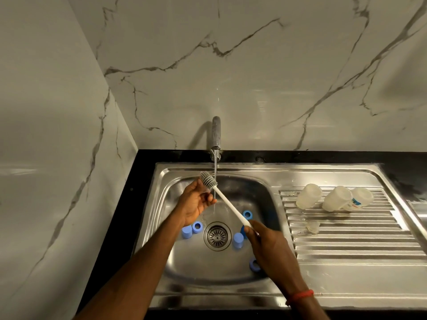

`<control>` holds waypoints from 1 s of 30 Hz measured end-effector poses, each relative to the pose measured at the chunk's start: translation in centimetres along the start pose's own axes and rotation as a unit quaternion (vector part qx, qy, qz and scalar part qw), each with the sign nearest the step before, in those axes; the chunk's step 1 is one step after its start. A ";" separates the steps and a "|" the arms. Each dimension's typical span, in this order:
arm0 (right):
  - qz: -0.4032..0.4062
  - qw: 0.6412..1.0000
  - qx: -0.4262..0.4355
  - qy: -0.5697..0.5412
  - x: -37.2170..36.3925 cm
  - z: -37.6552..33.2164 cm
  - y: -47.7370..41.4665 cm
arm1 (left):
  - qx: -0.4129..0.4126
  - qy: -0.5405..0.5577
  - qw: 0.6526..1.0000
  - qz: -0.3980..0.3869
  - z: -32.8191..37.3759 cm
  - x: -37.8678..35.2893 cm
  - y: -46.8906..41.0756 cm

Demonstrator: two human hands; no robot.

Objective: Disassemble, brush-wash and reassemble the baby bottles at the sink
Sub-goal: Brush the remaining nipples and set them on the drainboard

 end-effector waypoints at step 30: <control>-0.031 0.992 -0.057 -0.112 -1.6 -0.2 0.8 | -0.056 -0.093 0.991 0.072 1.5 0.8 0.2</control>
Point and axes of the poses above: each hand's wrist, its own y-axis away from the middle knuckle, its own x-axis out of the back of the hand, z = x × y, the point moved 7 cm from there along -y, towards the middle knuckle, and after that the axes turned 13 degrees about x, right-handed, at the moved point
